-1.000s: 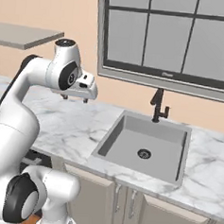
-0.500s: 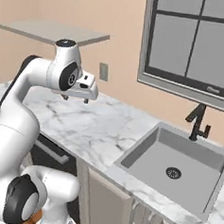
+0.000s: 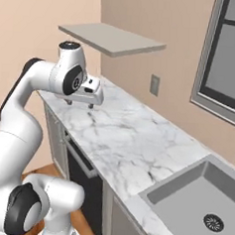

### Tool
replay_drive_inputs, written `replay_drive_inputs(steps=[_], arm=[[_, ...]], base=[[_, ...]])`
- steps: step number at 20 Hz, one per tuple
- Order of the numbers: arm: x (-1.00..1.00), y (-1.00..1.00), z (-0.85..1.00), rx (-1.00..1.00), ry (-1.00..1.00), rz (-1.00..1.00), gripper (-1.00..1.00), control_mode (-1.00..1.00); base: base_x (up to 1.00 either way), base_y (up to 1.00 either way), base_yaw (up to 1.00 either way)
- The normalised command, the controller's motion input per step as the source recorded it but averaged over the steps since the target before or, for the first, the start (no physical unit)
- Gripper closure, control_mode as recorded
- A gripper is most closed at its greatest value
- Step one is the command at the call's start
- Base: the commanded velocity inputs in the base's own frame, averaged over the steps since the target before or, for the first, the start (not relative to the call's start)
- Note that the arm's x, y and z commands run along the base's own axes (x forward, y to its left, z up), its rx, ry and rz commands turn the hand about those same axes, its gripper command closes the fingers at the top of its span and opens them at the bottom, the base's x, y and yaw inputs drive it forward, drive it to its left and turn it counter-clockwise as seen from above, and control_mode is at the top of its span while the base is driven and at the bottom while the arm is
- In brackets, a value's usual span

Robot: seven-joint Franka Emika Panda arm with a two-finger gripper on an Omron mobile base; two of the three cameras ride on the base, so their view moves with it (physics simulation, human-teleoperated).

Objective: Open the dishwasher door and pull out the top rack.

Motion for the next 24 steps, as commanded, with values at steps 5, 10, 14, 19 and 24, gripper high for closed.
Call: replay_drive_inputs(steps=[5,10,14,19,24], arm=[[0.00,0.00,0.00,0.00,0.00,0.00,-1.00,1.00],[0.00,0.00,0.00,0.00,0.00,0.00,-1.00,1.00],[0.00,0.00,0.00,0.00,0.00,0.00,-1.00,1.00],[0.00,0.00,0.00,0.00,0.00,0.00,-1.00,1.00],[0.00,0.00,0.00,0.00,0.00,0.00,-1.00,1.00]], base=[[0.35,-0.27,0.42],[0.47,-0.56,0.26],[0.16,-0.79,0.20],[0.01,-0.69,0.21],[0.12,-0.45,0.13]])
